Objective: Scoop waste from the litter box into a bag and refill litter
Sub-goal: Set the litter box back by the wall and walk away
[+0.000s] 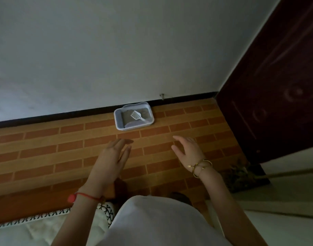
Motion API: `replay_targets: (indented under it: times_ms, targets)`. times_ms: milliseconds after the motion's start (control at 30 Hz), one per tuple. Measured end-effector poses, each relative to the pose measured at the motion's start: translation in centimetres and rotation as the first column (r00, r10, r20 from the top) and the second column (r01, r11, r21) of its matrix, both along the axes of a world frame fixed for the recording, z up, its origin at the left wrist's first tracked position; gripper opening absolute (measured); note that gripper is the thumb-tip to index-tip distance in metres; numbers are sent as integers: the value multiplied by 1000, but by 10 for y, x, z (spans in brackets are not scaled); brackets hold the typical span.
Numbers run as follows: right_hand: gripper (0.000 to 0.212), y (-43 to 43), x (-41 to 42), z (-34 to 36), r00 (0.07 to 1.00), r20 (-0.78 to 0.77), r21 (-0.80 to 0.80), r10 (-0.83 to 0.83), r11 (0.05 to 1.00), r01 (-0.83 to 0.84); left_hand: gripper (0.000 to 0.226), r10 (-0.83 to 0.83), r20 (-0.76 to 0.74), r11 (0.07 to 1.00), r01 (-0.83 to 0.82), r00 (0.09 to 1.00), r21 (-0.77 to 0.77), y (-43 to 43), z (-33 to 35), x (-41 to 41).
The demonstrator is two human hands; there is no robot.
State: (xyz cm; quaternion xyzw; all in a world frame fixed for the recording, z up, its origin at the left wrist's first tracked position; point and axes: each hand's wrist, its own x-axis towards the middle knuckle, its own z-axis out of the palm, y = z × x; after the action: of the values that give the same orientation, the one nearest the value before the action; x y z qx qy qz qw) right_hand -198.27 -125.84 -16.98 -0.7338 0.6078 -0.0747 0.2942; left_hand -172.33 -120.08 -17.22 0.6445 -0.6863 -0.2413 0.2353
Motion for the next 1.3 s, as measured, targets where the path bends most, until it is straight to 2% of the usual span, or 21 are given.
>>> replay_targets:
  times_ms: [333, 700, 867, 1033, 1200, 1300]
  targets:
    - [43, -119, 82, -15, 977, -7, 23, 215, 976, -214, 26, 308, 14, 951, -308, 951, 34, -46, -15, 56]
    - [40, -328, 184, -11, 892, 42, -53, 450, 893, -448, 35, 521, 74, 853, -522, 851, 6, -192, -6, 120]
    - [40, -390, 231, -10, 825, 24, -47, 564, 825, -563, 49, 586, 106, 807, -590, 803, 10, -235, -5, 142]
    - [42, -433, 273, -14, 788, 32, -16, 614, 789, -614, 38, 653, 120, 751, -659, 748, 25, -264, -7, 166]
    - [42, -460, 313, -22, 791, 39, -34, 611, 792, -610, 41, 658, 131, 742, -669, 741, 54, -293, -15, 206]
    - [42, -471, 340, -32, 809, 42, -35, 586, 810, -585, 49, 623, 127, 771, -634, 772, 65, -310, -22, 242]
